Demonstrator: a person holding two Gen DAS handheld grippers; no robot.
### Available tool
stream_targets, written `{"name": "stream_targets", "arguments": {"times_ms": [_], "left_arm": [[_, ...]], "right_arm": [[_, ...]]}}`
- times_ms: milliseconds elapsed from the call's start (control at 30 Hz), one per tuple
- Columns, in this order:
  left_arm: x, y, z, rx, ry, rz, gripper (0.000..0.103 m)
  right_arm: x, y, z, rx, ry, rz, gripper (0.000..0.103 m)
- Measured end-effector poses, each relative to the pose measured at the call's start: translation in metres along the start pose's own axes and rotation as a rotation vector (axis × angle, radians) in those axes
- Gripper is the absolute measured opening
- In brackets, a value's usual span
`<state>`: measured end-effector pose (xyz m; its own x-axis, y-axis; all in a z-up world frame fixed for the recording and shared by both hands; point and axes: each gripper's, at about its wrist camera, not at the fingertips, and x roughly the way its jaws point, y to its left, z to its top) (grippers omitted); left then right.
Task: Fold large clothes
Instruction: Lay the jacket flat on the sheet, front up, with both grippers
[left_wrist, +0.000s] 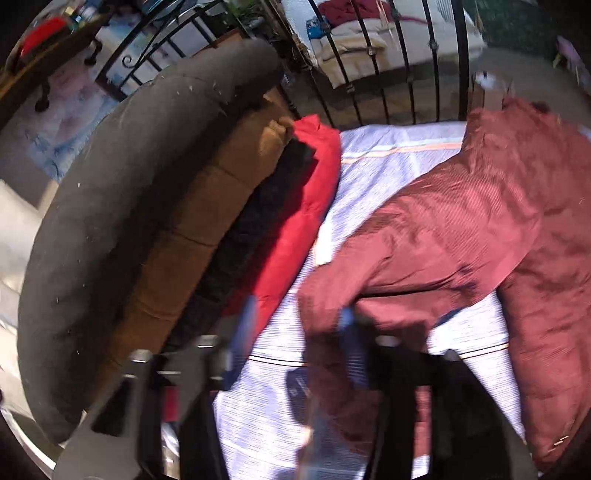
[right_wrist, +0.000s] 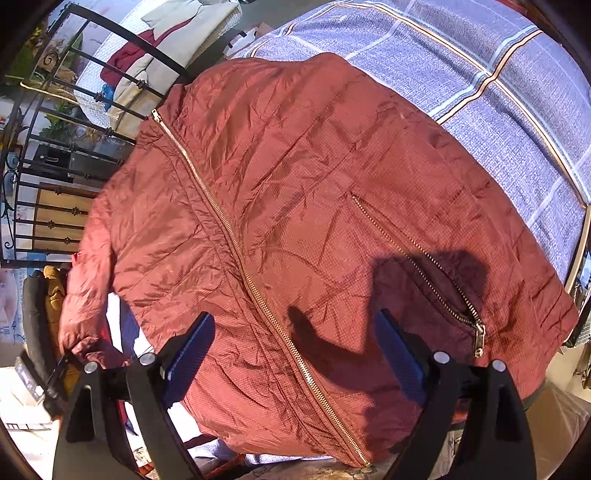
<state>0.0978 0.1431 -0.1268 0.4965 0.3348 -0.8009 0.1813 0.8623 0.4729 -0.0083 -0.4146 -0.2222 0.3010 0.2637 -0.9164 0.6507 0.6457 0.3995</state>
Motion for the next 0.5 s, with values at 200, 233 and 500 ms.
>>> {"name": "stream_targets", "arguments": {"times_ms": [200,233,500], "left_arm": [[-0.005,0.015,-0.005,-0.067,0.015,0.009,0.074],[-0.021,0.020,-0.005,-0.083,-0.022,0.000,0.074],[-0.096,-0.020,0.010,-0.057,-0.181,-0.474,0.098]], "right_arm": [[-0.008,-0.006,-0.010,0.025,-0.027,-0.023,0.087],[-0.012,-0.010,-0.012,0.039,-0.036,-0.027,0.087],[-0.053,-0.058,-0.015,0.185,-0.151,-0.074,0.087]]}}
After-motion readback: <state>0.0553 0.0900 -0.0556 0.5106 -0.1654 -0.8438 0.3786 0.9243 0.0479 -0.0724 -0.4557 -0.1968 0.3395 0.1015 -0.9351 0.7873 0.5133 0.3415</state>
